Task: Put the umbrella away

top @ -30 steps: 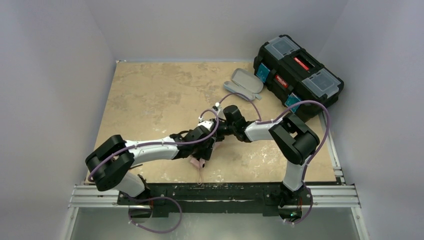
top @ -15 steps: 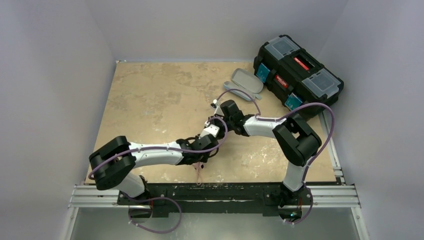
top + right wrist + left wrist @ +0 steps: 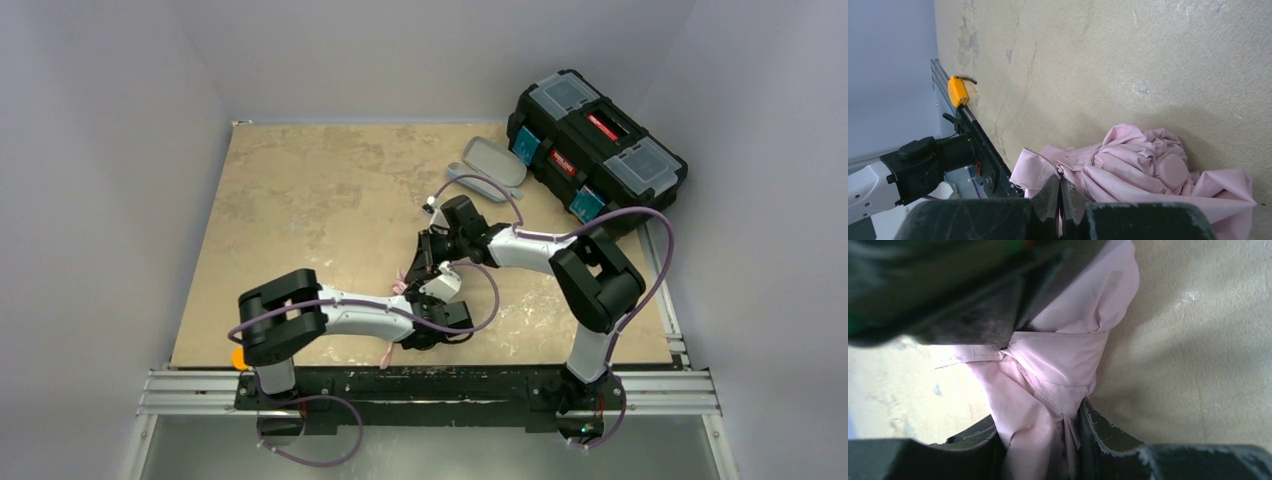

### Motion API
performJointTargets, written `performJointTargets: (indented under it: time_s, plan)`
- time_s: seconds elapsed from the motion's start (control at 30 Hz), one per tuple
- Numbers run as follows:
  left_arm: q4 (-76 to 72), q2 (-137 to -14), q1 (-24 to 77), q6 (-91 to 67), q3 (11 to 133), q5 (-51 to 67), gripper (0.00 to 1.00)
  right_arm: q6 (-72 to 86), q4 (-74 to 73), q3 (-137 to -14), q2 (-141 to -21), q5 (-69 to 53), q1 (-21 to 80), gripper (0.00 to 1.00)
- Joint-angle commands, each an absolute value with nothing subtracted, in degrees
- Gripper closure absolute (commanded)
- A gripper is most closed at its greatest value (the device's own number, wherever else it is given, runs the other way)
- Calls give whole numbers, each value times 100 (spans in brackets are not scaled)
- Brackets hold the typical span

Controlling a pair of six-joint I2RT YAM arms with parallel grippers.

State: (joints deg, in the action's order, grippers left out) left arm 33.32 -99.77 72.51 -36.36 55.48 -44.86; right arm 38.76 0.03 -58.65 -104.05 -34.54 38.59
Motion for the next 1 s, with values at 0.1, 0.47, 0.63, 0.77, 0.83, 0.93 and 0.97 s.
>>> performJointTargets:
  time_s: [0.1,0.47,0.63,0.77,0.83,0.93,0.97]
  plan:
    - [4455,-10968,7976,-4189,6311,-5122,100,3891,744,-5758,-10220,-3060,3718,100]
    - [4880,-11561,8174,-4660,6661,-5115,100,4221,1536,-5227,-9778,-3046,3589,100]
    - [4858,-11438,8133,-4817,6555,-5140,100,4382,1792,-4709,-9518,-2896,3412,100]
    - [4783,-11395,8086,-4832,6530,-5106,100,4545,1977,-4446,-9371,-2720,3373,100]
    - [4780,-11386,8086,-4805,6535,-5158,100,4595,2068,-4434,-9416,-2754,3368,100]
    - [4756,-11476,8086,-4738,6563,-5203,100,4627,2181,-4512,-9525,-2805,3372,100]
    - [4745,-11540,8084,-4730,6577,-5208,100,4643,2300,-4534,-9524,-2860,3375,100]
